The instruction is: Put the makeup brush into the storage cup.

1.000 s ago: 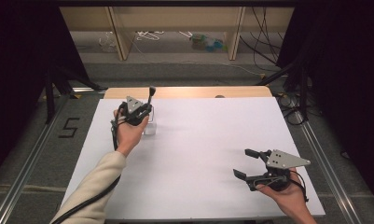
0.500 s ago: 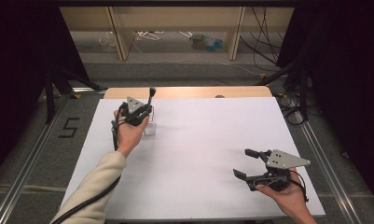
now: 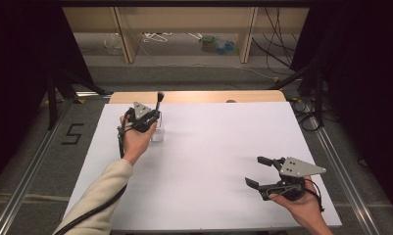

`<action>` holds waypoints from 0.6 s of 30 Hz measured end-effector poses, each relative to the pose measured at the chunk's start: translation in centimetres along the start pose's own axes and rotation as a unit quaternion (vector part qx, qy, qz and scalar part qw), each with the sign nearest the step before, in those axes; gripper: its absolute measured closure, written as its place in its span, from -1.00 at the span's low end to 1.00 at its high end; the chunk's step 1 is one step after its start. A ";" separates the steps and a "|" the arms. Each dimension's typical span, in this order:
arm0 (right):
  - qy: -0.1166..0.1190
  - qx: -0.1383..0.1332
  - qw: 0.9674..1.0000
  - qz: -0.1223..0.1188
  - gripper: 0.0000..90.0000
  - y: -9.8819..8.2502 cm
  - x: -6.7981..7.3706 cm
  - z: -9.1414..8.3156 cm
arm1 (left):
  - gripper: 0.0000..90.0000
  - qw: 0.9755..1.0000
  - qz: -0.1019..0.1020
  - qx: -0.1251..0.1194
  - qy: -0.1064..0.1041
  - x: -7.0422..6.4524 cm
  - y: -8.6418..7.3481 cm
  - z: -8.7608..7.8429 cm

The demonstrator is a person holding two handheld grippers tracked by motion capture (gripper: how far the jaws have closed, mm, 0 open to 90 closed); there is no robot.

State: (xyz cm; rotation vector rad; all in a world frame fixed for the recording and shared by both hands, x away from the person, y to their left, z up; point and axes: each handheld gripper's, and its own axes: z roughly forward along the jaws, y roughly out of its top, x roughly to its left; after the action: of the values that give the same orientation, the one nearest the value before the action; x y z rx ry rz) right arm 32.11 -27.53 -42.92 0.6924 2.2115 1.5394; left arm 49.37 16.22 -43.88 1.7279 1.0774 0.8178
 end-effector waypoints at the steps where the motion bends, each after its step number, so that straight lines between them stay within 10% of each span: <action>1: 0.000 0.000 1.000 0.000 -0.59 0.0 0.0 0.0 | 0.74 1.000 0.000 0.000 0.000 0.0 0.0 0.0; 7: -0.001 0.000 1.000 0.001 -0.60 0.0 0.0 0.0 | 0.68 1.000 -0.011 0.005 -0.004 0.1 0.1 -0.2; 18: 0.000 -0.002 1.000 0.005 -0.60 0.0 0.0 -0.2 | -0.02 0.999 -0.031 -0.026 -0.010 0.2 1.9 -1.9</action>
State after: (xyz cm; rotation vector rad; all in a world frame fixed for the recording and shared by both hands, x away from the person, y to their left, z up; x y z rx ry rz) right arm 32.00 -27.71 -42.81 0.7039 2.2075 1.5485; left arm 48.38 16.71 -41.40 1.6478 1.0818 0.7830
